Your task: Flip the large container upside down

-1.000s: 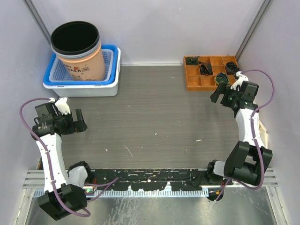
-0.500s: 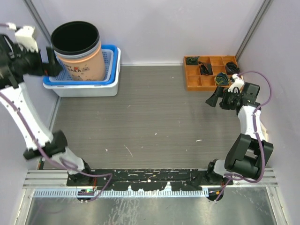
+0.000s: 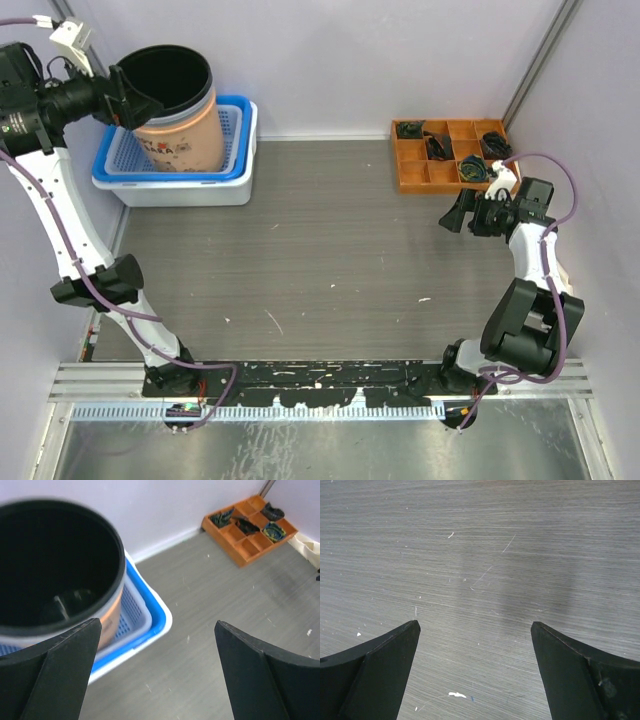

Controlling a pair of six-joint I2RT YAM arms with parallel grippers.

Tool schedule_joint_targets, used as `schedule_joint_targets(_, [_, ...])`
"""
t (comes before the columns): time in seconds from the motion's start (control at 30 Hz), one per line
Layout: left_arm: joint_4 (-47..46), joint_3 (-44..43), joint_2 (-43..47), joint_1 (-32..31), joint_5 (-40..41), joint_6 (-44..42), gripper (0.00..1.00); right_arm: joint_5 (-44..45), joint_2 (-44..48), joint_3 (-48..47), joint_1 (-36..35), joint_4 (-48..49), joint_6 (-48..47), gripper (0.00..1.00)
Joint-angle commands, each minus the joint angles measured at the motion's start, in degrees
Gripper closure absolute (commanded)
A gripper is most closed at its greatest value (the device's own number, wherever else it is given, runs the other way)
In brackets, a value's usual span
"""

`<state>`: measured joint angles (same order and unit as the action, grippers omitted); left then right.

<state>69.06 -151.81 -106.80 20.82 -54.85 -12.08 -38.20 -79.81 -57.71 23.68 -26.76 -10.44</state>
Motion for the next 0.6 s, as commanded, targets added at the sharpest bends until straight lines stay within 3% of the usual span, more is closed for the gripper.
schedule_joint_targets(0.0, [-19.68,-0.04,0.45,0.41,-7.88,2.52,0.01,0.08,-0.08,-2.51,0.36,-0.59,-2.83,0.00])
schedule_joint_targets(0.27, [-27.99,-8.11,-13.76,0.01,-3.03,5.93,0.01,2.01,-0.07,-2.41,0.50,-0.68,-4.31,0.00])
schedule_joint_targets(0.43, [-25.75,-0.74,-15.14,-5.02,3.95,-3.41,0.01,3.26,-1.01,-2.40,0.62,-0.66,-4.56,0.00])
schedule_joint_targets(0.57, [-20.22,-1.85,-18.01,-8.66,8.39,-10.46,0.01,3.85,-1.74,-2.56,0.58,-0.84,-4.85,0.00])
